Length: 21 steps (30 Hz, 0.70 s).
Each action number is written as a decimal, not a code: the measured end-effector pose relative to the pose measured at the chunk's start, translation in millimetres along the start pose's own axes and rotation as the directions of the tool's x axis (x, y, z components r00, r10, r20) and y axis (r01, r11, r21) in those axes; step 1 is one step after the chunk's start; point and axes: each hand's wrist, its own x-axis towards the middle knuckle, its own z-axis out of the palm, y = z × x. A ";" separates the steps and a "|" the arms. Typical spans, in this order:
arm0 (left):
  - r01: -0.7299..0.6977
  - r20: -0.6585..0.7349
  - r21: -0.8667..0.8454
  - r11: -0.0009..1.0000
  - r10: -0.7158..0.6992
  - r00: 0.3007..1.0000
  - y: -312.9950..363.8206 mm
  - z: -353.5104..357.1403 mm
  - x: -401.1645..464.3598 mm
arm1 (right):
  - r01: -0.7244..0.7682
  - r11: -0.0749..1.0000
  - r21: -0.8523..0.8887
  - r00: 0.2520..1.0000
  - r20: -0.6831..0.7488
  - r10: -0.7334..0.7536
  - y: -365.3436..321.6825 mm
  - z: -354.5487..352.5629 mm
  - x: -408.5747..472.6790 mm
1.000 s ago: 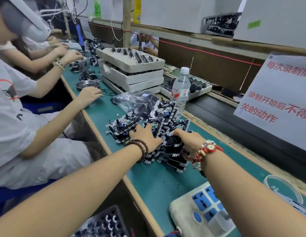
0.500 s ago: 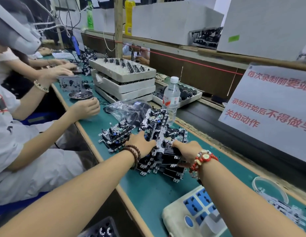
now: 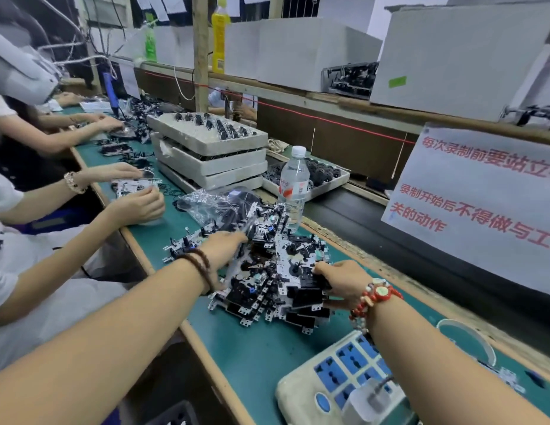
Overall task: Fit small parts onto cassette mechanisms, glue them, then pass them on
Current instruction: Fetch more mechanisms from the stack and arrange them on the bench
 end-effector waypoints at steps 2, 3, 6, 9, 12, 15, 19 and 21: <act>0.079 0.022 -0.131 0.988 -0.077 0.997 5.6 -11.4 -1.2 | 0.017 1.000 0.014 1.000 0.018 -0.017 2.1 -5.5 -1.4; 0.092 0.015 -0.169 0.981 -0.090 0.996 8.0 -17.0 -0.8 | 0.026 0.999 0.019 0.999 0.021 -0.027 2.6 -8.4 -2.4; 0.085 0.011 -0.246 0.966 -0.085 0.996 11.7 -25.2 -3.0 | 0.016 0.997 0.082 0.999 0.042 -0.020 3.1 -16.7 -8.1; 0.095 0.133 -0.319 0.943 -0.055 0.990 10.6 -24.8 -9.1 | -0.038 0.967 0.252 0.997 0.078 0.019 7.4 -25.3 -18.2; 0.113 0.294 -0.364 0.925 -0.001 0.956 8.8 -20.9 -21.2 | -0.056 0.931 0.361 0.996 0.091 0.025 16.0 -33.0 -29.0; 0.092 0.345 -0.320 0.943 0.025 0.938 8.5 -7.9 -33.0 | -0.054 0.908 0.415 0.997 0.076 0.024 24.0 -39.7 -38.9; 0.114 0.294 -0.310 0.944 -0.019 0.956 4.6 22.1 -42.8 | -0.057 0.855 0.515 0.998 0.039 0.043 30.5 -47.5 -52.5; 0.139 0.283 -0.320 0.937 -0.045 0.958 1.6 33.7 -44.8 | -0.044 0.826 0.562 0.999 0.020 0.040 31.7 -50.3 -57.4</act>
